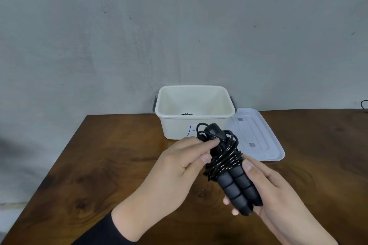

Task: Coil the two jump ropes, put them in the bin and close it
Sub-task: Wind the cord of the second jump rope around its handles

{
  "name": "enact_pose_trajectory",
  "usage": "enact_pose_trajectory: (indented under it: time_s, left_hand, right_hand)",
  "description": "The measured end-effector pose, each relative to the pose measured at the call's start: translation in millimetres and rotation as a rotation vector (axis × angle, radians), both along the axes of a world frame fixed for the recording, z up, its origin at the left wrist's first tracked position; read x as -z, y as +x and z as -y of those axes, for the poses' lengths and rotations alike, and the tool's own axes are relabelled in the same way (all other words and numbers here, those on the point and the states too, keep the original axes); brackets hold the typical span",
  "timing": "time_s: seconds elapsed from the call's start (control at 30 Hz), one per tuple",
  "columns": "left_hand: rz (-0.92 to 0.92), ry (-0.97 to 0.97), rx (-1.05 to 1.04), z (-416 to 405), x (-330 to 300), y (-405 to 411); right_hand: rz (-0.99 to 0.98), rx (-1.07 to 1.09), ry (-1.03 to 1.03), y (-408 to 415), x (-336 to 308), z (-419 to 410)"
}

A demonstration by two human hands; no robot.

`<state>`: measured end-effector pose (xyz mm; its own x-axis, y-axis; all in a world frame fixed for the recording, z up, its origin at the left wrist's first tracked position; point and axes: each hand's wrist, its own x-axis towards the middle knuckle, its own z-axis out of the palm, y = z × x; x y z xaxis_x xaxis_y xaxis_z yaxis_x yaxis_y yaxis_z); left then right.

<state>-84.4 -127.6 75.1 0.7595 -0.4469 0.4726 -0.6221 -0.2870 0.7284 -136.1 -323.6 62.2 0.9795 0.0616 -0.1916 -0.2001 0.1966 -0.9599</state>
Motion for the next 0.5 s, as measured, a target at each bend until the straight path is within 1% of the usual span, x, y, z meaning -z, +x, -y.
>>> enact_pose_trajectory:
  time_s: [0.1,0.27,0.37,0.5]
  left_hand:
    - [0.062,0.034,0.046,1.0,11.8,3.7]
    - [0.128,0.1,0.062,1.5,42.1,8.5]
    - [0.12,0.105,0.034,-1.7,53.6,11.7]
    - [0.053,0.063,0.019,-0.7,55.5,11.9]
  right_hand:
    - [0.013,-0.004,-0.134,2.1,5.3,5.3]
    - [-0.015,-0.036,-0.263,5.9,16.9,4.8]
    - [-0.014,-0.036,-0.354,7.0,22.2,4.1]
    - [0.03,-0.029,-0.429,10.0,19.8,5.9]
